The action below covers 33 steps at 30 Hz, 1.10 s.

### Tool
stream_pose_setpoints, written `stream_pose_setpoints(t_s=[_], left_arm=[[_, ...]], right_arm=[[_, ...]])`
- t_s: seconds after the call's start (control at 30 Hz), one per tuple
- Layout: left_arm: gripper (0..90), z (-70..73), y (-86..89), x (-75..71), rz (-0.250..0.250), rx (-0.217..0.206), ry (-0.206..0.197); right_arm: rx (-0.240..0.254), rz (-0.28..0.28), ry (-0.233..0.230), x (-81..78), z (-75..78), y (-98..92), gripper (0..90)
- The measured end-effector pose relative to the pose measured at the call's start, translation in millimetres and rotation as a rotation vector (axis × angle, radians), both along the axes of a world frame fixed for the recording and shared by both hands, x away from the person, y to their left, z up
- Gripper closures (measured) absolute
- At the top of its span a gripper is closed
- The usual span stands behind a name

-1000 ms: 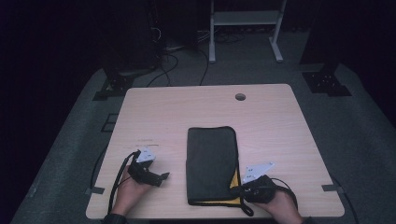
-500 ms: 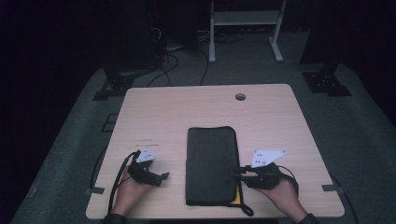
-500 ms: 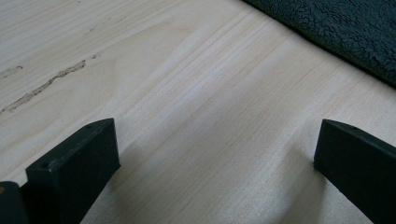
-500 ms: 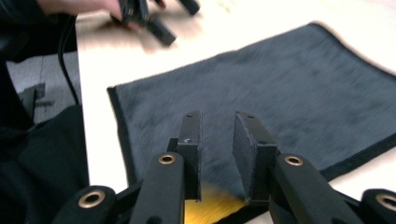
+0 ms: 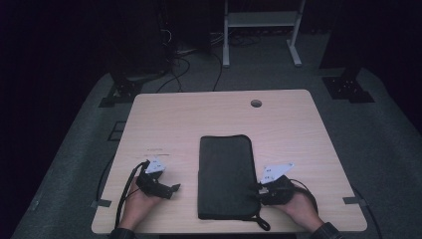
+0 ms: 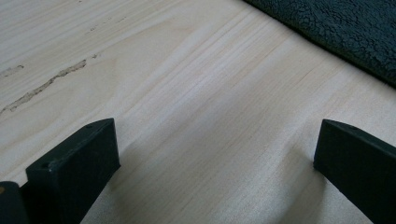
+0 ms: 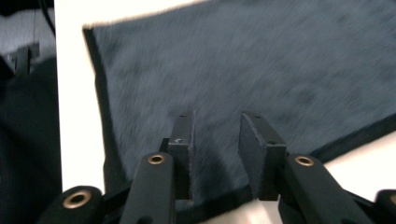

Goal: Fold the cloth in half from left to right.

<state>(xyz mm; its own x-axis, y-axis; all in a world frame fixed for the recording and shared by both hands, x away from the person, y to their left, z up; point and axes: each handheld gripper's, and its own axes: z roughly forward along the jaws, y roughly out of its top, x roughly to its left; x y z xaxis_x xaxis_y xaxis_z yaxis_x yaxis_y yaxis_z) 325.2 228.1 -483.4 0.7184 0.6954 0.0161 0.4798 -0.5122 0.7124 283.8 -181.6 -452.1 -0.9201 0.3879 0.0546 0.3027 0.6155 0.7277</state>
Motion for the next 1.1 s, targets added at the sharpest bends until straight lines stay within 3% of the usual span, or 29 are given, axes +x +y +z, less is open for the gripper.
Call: stream_pose_setpoints(t_s=[0.17, 0.23, 0.53, 0.67, 0.7, 0.83, 1.1], left_arm=[[0.0, 0.0, -0.1, -0.2, -0.003, 0.0, -0.001], [0.0, -0.1, -0.6, -0.5, -0.002, -0.006, 0.001], [0.0, 2.3, -11.2, -2.2, -0.041, -0.008, 0.018], [0.0, 6.6, -16.6, 3.9, -0.049, -0.025, 0.007], [0.0, 9.3, -20.0, 7.9, -0.054, -0.03, 0.008], [0.0, 13.9, -26.1, 14.8, -0.066, -0.041, 0.007], [0.0, 26.3, -42.9, 34.7, -0.101, -0.068, 0.004]], right_arm=[[-0.111, 0.047, -0.002, -7.4, -13.6, 5.0, 59.7], [-0.123, 0.052, -0.031, -11.4, -15.5, 6.9, 60.5], [-0.111, 0.074, -0.005, -17.6, -14.8, 4.2, 57.1], [-0.088, 0.037, -0.002, -8.1, -10.3, 5.0, 49.7], [-0.069, 0.01, -0.004, 0.6, -7.6, 5.1, 47.4], [-0.066, -0.023, -0.013, 10.8, -4.8, 5.3, 46.0], [-0.031, -0.094, -0.023, 46.5, 4.6, 4.4, 43.8]])
